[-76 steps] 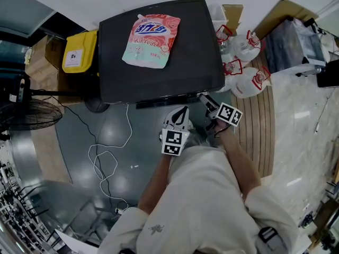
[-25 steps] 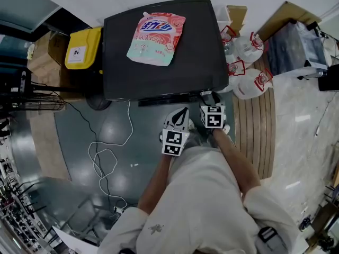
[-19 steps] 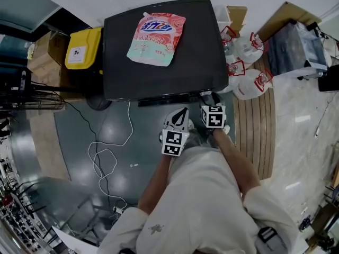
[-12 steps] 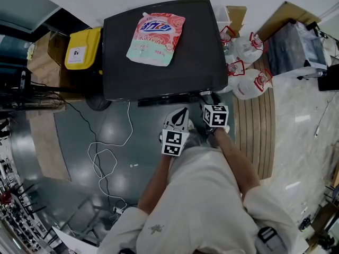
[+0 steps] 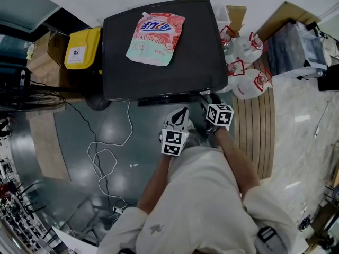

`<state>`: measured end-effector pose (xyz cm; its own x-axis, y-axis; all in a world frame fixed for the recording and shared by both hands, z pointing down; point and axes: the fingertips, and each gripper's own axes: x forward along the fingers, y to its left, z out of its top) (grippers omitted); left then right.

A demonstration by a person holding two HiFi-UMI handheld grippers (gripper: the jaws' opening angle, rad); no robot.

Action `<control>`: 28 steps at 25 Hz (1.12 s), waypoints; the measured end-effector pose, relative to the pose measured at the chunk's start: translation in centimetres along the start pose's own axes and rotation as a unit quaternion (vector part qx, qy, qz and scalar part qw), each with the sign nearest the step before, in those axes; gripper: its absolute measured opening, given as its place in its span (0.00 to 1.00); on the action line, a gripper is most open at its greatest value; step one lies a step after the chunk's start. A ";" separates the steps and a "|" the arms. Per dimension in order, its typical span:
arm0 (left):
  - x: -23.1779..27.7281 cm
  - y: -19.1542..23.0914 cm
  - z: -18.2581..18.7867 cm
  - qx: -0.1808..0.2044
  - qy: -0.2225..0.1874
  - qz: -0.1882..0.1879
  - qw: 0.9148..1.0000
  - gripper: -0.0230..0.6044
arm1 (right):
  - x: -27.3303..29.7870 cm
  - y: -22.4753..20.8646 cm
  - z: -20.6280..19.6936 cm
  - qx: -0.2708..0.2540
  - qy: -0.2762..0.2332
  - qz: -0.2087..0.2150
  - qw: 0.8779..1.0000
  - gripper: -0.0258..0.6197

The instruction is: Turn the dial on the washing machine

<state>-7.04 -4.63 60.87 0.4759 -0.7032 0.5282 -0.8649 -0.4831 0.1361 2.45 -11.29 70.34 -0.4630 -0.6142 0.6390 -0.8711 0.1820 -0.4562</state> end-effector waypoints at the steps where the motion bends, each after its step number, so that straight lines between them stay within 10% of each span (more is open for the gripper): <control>1: 0.0 0.0 0.0 0.000 0.000 0.000 1.000 0.06 | 0.0 0.0 0.0 0.005 -0.001 0.003 1.000 0.47; 28: 0.3 -0.7 -0.2 0.002 0.002 -0.006 1.000 0.06 | 0.2 0.0 0.0 0.136 -0.032 0.086 0.987 0.47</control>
<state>-6.32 -4.46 61.12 0.4855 -0.6947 0.5307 -0.8583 -0.4941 0.1384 2.40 -11.43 70.44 -0.5816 -0.6403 0.5018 -0.7006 0.0808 -0.7090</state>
